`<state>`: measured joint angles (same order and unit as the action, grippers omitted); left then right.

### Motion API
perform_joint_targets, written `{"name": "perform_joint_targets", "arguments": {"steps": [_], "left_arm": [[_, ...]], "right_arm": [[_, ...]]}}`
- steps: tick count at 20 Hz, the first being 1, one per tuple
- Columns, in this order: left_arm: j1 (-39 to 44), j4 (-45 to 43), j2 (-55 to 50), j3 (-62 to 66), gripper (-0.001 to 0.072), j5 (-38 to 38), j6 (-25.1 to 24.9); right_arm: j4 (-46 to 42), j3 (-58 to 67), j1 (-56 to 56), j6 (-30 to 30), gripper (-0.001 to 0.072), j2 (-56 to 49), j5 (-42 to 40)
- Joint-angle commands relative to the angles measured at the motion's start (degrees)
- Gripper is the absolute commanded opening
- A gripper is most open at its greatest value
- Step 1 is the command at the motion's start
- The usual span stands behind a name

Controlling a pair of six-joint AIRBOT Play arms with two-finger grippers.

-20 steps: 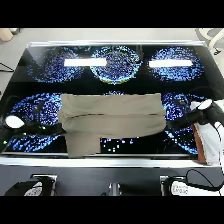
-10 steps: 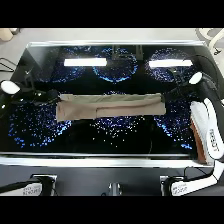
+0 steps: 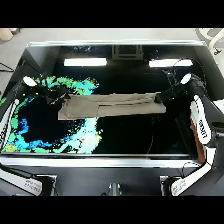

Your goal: Fold the shirts.

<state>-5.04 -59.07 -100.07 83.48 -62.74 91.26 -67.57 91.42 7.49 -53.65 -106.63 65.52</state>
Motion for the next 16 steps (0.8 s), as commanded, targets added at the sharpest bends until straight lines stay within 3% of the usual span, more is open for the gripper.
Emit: {"name": "perform_joint_targets", "arguments": {"steps": [1,4,7,12,16], "left_arm": [[-1.6,0.2,-0.4,2.3,0.0476,-4.5,-0.4],[-2.2,0.2,3.2,4.5,0.0456,-9.5,-2.1],[-0.5,0.2,8.4,4.5,0.0456,-9.9,-4.3],[4.2,0.2,16.1,4.5,0.0456,-11.2,-4.3],[7.3,0.2,19.8,4.5,0.0456,-11.2,-4.3]], "right_arm": [[4.3,0.4,2.8,3.8,0.0574,1.5,3.4],[7.3,0.3,8.4,1.6,0.0586,2.3,3.5],[13.2,0.3,11.0,-0.2,0.0696,-0.2,3.3],[14.6,0.3,9.2,-3.5,0.0706,-5.0,2.9],[16.7,0.3,6.4,-3.8,0.0673,-6.4,1.5]]}}
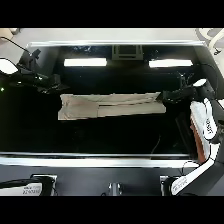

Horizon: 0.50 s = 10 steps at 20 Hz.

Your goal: Fold the shirts.

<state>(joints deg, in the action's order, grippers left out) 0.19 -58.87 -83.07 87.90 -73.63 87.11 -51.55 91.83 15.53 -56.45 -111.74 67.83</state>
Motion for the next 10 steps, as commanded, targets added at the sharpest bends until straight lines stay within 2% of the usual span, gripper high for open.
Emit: {"name": "perform_joint_targets", "arguments": {"steps": [1,2,4,5,6,8,9,10], "left_arm": [[2.7,0.0,3.1,0.1,0.0456,-0.3,-0.2],[3.2,0.0,3.2,0.1,0.0456,-0.3,-0.2],[4.0,-0.1,3.1,0.0,0.0456,-0.3,-0.2],[4.3,0.0,2.9,0.0,0.0456,-0.3,-0.2],[4.7,0.0,2.5,-0.1,0.043,-0.3,-0.2],[6.6,0.0,0.9,-0.2,0.0098,0.2,-2.7],[8.1,0.0,-0.6,-0.3,0.0049,1.3,-3.2],[9.9,0.0,-2.4,-0.4,0.0048,3.3,-3.2]], "right_arm": [[0.7,-0.1,-2.7,-1.0,0.067,-1.4,-1.9],[0.6,-0.1,-3.6,-1.2,0.0571,-1.4,-2.8],[1.3,-0.1,-4.7,-1.4,0.0112,-1.2,-3.2],[1.9,-0.1,-4.6,-1.4,0.0021,-0.9,-2.8],[1.9,-0.1,-4.6,-0.4,0.0021,0.0,-2.2],[1.9,-0.1,-4.6,3.0,0.002,3.3,-1.3],[1.9,-0.1,-4.6,3.8,0.002,5.3,-0.6],[1.9,0.0,-4.6,4.1,0.002,7.7,0.4]]}}
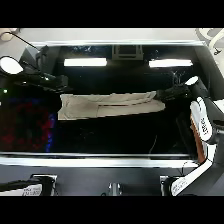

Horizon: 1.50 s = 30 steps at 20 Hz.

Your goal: Fold the shirts.

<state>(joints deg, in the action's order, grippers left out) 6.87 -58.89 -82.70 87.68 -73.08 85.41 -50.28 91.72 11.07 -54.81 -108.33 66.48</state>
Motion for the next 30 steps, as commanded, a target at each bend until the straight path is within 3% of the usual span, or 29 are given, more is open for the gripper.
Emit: {"name": "perform_joint_targets", "arguments": {"steps": [1,6,12,19,21,23,27,30], "left_arm": [[5.3,0.4,-4.7,-0.2,0.0032,5.2,-1.5],[15.1,16.6,-16.9,-0.2,0.0032,22.6,-1.5],[24.0,33.6,-27.6,-0.2,0.0032,30.3,-1.5],[34.5,48.0,-29.9,-0.2,0.003,44.2,-0.6],[33.9,47.3,-28.8,-0.2,0.0029,42.5,-4.7],[30.4,39.2,-25.6,-0.2,0.0029,37.3,-6.8],[17.9,11.3,-13.6,-0.2,0.0028,27.5,-0.7],[6.1,5.9,-3.8,-0.2,0.0029,21.5,0.3]], "right_arm": [[0.6,0.0,-0.2,2.4,0.002,6.6,3.0],[1.6,0.0,-1.6,1.3,0.002,18.5,9.1],[1.7,0.0,-5.2,-3.0,0.002,30.9,15.6],[-0.5,0.0,-5.2,-9.7,0.0021,40.2,21.4],[-1.4,0.0,-5.2,-9.9,0.002,39.8,18.2],[0.5,0.0,-5.2,-9.9,0.002,38.5,12.8],[4.3,0.0,-10.0,-9.9,0.002,32.9,3.9],[5.5,0.0,-18.5,-9.9,0.002,26.6,-3.5]]}}
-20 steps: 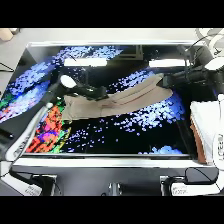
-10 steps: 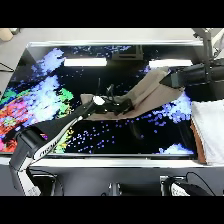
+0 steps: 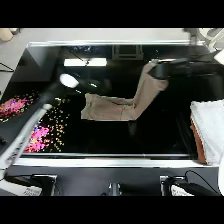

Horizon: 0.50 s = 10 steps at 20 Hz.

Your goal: Fold the shirts.

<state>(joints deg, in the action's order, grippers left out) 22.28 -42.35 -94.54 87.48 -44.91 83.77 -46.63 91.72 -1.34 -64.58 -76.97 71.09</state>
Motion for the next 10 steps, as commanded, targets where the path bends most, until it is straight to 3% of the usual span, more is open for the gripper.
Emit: {"name": "perform_joint_targets", "arguments": {"steps": [1,4,8,10], "left_arm": [[-12.9,-10.7,11.3,0.0,0.003,-8.3,1.7],[-20.4,-12.8,19.3,0.0,0.003,-12.2,1.5],[-21.7,-18.8,26.1,0.0,0.003,-18.2,0.2],[-21.3,-18.8,27.8,-0.3,0.003,-21.2,-1.3]], "right_arm": [[3.2,0.0,-9.4,-0.2,0.002,-7.5,-10.6],[9.2,0.0,-19.0,1.5,0.0021,-15.4,-19.3],[14.7,0.0,-28.0,2.3,0.0023,-24.8,-28.6],[15.0,0.0,-30.1,2.2,0.0152,-27.7,-31.6]]}}
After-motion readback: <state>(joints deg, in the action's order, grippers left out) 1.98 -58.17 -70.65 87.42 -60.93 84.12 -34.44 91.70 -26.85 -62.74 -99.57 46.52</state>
